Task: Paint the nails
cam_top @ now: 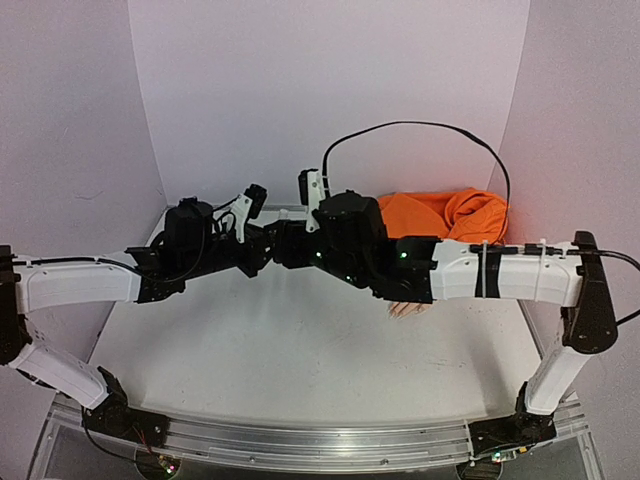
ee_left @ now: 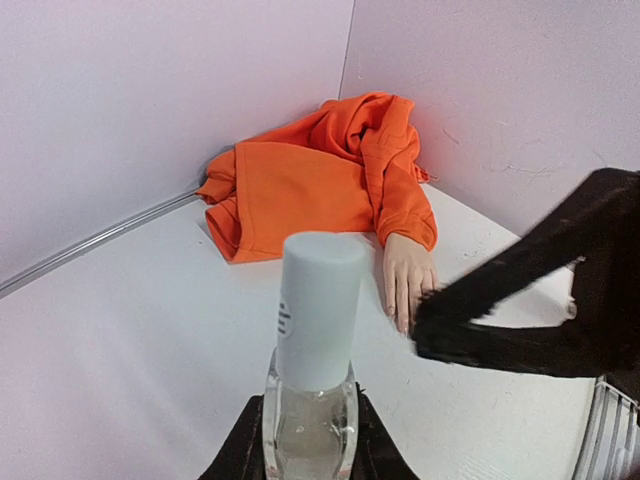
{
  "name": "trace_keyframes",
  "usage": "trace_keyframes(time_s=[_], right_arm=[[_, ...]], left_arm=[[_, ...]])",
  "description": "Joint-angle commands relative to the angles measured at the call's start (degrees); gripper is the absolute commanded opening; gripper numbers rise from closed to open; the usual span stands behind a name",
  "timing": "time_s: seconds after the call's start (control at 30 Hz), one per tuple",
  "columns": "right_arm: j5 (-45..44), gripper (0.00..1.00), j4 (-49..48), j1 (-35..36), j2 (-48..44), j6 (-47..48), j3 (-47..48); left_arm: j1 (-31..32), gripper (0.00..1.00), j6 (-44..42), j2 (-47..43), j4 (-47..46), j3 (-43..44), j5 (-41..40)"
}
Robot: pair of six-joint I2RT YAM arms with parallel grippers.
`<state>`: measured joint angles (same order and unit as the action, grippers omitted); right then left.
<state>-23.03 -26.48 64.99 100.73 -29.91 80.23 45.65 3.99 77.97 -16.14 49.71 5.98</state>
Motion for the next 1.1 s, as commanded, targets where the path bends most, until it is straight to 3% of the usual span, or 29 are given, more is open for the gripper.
trace_keyframes(time_s=[0.0, 0.13, 0.33, 0.53, 0.73, 1.07], right_arm=[[6.2, 0.68, -1.7, -0.6, -8.8, 5.5, -3.3], [17.5, 0.97, -6.5, -5.5, -13.7, 5.8, -10.3], [35.0, 0.98, -15.6, -13.9, -18.7, 5.8, -19.8], [56.3, 0.97, -20.7, -16.0, -16.4, 6.7, -17.4], [69.7, 0.82, -21.9, -16.0, -9.4, 3.7, -10.8], [78.2, 0.36, -26.5, -16.0, -5.0, -1.2, -8.2]], left_arm=[[-2.6, 0.01, 4.2, -5.1, -4.5, -2.0, 4.1], [-6.3, 0.01, 8.0, -6.7, -4.3, -3.1, 16.0], [-7.0, 0.03, 10.5, -6.4, -4.2, -1.2, 32.6], [-6.9, 0.01, 14.5, -0.2, -4.2, 4.5, 49.9], [-4.7, 0.00, 13.1, 1.9, -4.2, 6.3, 56.2], [-3.7, 0.00, 12.5, 2.2, -4.2, 6.2, 57.7]])
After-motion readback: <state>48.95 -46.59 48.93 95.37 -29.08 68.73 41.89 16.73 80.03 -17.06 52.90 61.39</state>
